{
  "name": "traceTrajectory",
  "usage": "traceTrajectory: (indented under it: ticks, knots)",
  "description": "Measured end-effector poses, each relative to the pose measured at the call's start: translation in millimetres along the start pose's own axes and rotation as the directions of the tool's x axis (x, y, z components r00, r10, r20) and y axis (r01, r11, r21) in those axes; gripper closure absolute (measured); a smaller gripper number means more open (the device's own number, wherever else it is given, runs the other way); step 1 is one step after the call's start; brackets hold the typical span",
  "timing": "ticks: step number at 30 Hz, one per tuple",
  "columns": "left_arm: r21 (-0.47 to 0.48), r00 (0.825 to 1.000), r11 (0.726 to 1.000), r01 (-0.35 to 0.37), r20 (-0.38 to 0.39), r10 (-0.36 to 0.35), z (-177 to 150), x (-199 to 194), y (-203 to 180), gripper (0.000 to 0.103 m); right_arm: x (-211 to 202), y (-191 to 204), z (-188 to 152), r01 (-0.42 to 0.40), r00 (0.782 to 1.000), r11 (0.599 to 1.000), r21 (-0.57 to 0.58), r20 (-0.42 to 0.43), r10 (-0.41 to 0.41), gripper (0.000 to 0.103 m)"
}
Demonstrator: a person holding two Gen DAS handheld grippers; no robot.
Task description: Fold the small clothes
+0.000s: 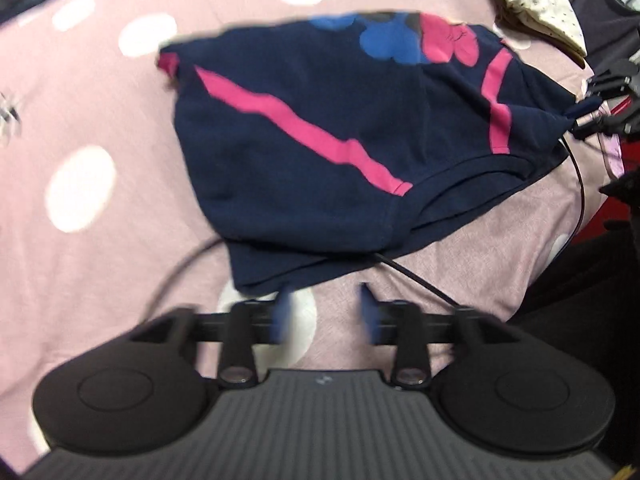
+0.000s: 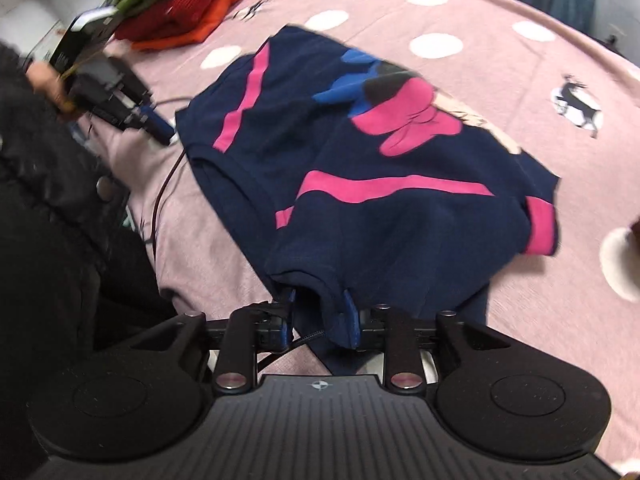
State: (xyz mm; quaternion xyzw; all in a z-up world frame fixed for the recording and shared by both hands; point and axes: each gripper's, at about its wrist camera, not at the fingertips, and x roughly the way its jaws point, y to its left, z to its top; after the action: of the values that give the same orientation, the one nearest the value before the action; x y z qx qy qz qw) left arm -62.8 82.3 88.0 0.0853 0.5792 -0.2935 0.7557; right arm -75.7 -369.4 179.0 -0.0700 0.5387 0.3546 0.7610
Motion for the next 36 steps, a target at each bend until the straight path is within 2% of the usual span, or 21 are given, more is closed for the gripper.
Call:
traceTrajectory:
  ticks: [1,3,5,7,9,11,13,15,16,18,21,22,24,26,28,31,32,33,34,36]
  knots:
    - [0.014,1.0,1.0,-0.02,0.02,0.02,1,-11,-5,0.046,-12,-2,-5,0.01,1.0,1.0,0.024,0.012,-0.011,0.057]
    - [0.043,0.996,0.999,-0.02,0.092,0.016,12,-31,-19,0.046,-47,-6,-17,0.018,0.998,0.998,0.065,0.062,-0.022,0.053]
    - [0.037,0.985,0.999,-0.033,0.169,0.026,29,-41,-35,0.041,-82,-16,-24,0.034,0.994,0.99,0.136,0.099,-0.047,0.042]
    - [0.042,0.975,0.999,-0.006,0.221,-0.004,50,-40,-58,0.04,-118,-26,-36,0.069,0.983,0.971,0.231,0.15,-0.106,0.042]
    - [0.13,0.967,0.991,-0.029,0.256,-0.006,72,-32,-97,0.04,-150,-41,-44,0.075,0.967,0.939,0.336,0.208,-0.151,0.041]
    - [0.209,0.956,0.975,-0.076,0.293,0.012,88,-21,-140,0.04,-178,-56,-49,0.063,0.945,0.915,0.399,0.272,-0.184,0.04]
    - [0.24,0.949,0.966,-0.092,0.315,0.012,97,-3,-175,0.04,-201,-66,-51,0.087,0.901,0.913,0.398,0.359,-0.243,0.037]
    - [0.251,0.957,0.965,-0.077,0.289,0.002,105,18,-204,0.042,-207,-77,-49,0.153,0.859,0.918,0.366,0.411,-0.306,0.023]
    - [0.263,0.96,0.962,-0.079,0.281,0.002,107,27,-217,0.043,-202,-83,-47,0.176,0.856,0.923,0.341,0.41,-0.314,0.009]
    - [0.301,0.97,0.952,-0.063,0.243,-0.012,112,44,-243,0.044,-183,-100,-41,0.14,0.875,0.937,0.319,0.404,-0.268,0.008]
    - [0.353,0.975,0.934,-0.05,0.221,-0.032,113,57,-270,0.044,-132,-124,-32,0.001,0.913,0.936,0.352,0.382,-0.145,0.011]
    - [0.382,0.976,0.922,-0.065,0.217,-0.021,113,61,-278,0.044,-113,-128,-28,-0.01,0.922,0.93,0.369,0.363,-0.134,0.016]
    - [0.417,0.98,0.906,-0.068,0.199,-0.018,110,73,-292,0.044,-81,-130,-19,-0.033,0.934,0.928,0.371,0.341,-0.103,0.018]
    - [0.414,0.985,0.908,-0.072,0.174,-0.001,111,94,-304,0.044,-56,-130,-9,-0.043,0.938,0.923,0.383,0.333,-0.095,0.019]
    - [0.414,0.987,0.905,-0.102,0.158,0.039,107,112,-313,0.044,-46,-130,-2,-0.086,0.943,0.914,0.396,0.328,-0.053,0.019]
    - [0.366,0.983,0.918,-0.156,0.146,0.109,101,133,-322,0.045,-39,-127,6,-0.128,0.946,0.893,0.432,0.324,-0.021,0.018]
    - [0.357,0.976,0.914,-0.191,0.165,0.139,97,137,-327,0.043,-35,-125,11,-0.138,0.951,0.893,0.428,0.309,-0.002,0.014]
    - [0.351,0.968,0.909,-0.224,0.184,0.168,94,139,-333,0.043,-40,-129,12,-0.122,0.955,0.896,0.427,0.296,-0.011,0.015]
    - [0.359,0.961,0.898,-0.254,0.199,0.192,91,140,-339,0.043,-41,-130,13,-0.09,0.953,0.892,0.444,0.299,-0.053,0.016]
    - [0.373,0.954,0.886,-0.275,0.223,0.202,84,138,-341,0.042,-44,-139,10,-0.059,0.946,0.86,0.507,0.304,-0.114,0.012]
